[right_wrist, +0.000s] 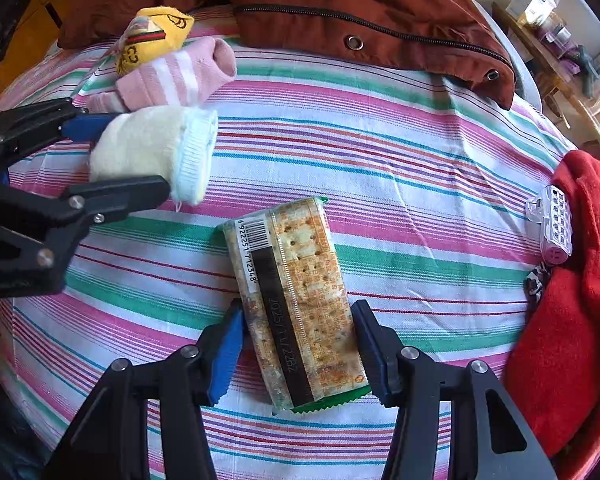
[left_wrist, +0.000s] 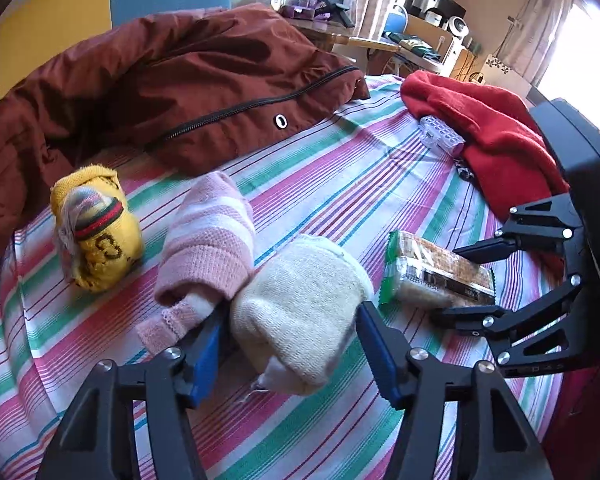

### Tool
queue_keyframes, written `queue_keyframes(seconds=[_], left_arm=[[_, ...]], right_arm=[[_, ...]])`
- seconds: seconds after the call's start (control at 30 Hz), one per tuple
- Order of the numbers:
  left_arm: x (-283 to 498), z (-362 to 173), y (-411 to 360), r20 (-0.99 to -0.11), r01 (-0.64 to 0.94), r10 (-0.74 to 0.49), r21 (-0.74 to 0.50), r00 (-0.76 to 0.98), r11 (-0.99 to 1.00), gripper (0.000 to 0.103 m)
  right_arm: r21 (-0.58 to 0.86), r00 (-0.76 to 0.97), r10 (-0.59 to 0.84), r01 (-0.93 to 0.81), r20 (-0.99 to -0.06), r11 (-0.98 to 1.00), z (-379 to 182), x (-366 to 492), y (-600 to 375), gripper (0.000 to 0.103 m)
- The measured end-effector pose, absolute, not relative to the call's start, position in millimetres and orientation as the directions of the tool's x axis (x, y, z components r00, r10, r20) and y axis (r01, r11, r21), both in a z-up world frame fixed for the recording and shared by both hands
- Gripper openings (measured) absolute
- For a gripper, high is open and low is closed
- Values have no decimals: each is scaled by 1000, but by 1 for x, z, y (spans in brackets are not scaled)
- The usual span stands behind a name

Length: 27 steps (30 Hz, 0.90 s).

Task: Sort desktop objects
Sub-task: 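Carry the cracker packet and cream sock into the gold tray and release both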

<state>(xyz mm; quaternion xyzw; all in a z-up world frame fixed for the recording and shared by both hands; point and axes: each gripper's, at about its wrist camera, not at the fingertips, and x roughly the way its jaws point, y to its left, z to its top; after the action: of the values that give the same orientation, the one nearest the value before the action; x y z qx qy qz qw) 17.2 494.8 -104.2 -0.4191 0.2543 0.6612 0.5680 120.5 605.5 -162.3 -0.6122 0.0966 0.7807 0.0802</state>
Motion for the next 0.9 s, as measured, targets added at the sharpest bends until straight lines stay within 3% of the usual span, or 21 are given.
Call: queue_keyframes(seconds=[0.3, 0.9], left_arm=[[16, -94, 448, -822, -939, 569, -181, -18, -292, 60], [15, -20, 316, -741, -869, 613, -82, -274, -487, 60]], right_arm=[[34, -259, 36, -262, -965, -964, -160, 122, 603, 51], [35, -295, 65, -322, -953, -946, -141, 122, 580, 50]])
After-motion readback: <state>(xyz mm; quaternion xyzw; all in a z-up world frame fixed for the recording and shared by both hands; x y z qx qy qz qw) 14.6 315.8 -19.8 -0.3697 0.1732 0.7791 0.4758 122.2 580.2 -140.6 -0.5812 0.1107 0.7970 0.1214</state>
